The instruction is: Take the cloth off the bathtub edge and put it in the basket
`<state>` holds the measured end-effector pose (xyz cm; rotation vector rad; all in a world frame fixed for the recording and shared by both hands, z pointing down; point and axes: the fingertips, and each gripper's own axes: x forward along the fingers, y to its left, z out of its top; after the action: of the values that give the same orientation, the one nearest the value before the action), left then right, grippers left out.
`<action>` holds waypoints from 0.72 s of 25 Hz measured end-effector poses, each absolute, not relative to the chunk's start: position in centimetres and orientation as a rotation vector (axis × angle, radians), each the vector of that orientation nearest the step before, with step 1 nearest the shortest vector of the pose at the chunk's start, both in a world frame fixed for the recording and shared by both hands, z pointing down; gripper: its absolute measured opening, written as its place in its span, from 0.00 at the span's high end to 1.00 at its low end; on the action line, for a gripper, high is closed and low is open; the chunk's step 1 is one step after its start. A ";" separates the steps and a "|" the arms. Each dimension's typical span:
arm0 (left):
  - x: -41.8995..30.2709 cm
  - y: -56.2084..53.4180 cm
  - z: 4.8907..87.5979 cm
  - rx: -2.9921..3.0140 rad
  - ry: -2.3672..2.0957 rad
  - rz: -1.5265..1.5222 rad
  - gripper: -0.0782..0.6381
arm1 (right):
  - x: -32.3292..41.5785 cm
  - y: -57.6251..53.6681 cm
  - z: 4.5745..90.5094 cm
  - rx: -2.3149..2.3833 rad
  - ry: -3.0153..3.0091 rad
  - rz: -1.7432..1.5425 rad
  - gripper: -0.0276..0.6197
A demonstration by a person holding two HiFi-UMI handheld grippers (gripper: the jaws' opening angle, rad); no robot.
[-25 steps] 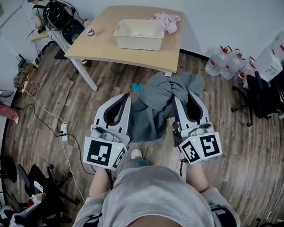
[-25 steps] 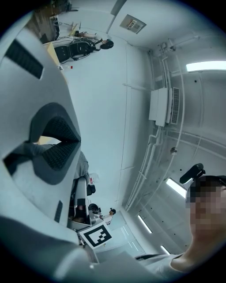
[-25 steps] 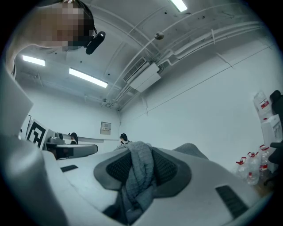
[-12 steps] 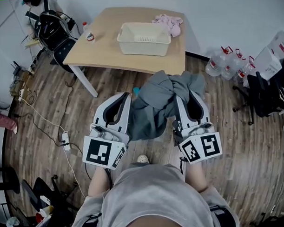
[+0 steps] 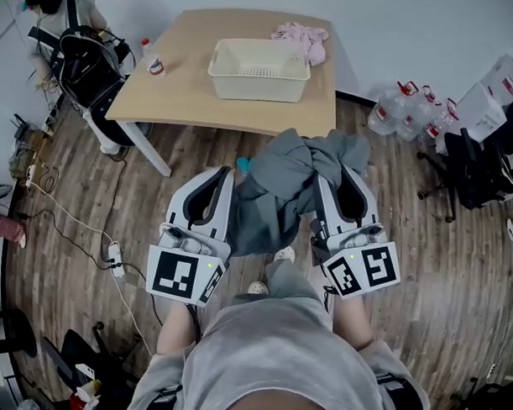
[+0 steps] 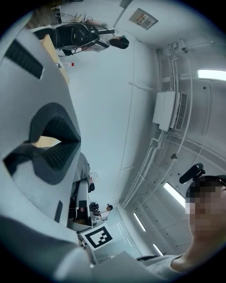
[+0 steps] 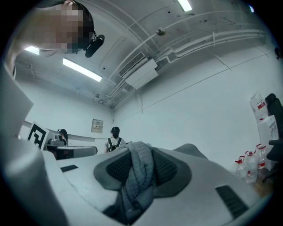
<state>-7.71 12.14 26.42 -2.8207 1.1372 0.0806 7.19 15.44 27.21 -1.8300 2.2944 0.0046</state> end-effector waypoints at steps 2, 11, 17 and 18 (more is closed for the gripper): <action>-7.5 11.2 26.7 -2.826 1.138 0.072 0.87 | 7.5 14.5 27.6 -1.837 2.293 -0.006 0.76; -6.9 5.0 26.4 -2.807 1.179 0.067 0.87 | 8.7 7.9 27.5 -1.822 2.301 -0.017 0.76; -5.7 2.2 26.0 -2.777 1.197 0.097 0.87 | 9.9 4.9 27.1 -1.796 2.320 0.017 0.76; -5.2 0.9 25.5 -2.775 1.203 0.097 0.87 | 10.4 3.5 26.7 -1.792 2.325 0.015 0.76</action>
<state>-5.20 0.94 25.54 -2.7746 1.2028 0.0974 10.40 3.52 26.70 -1.7924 2.3247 0.0147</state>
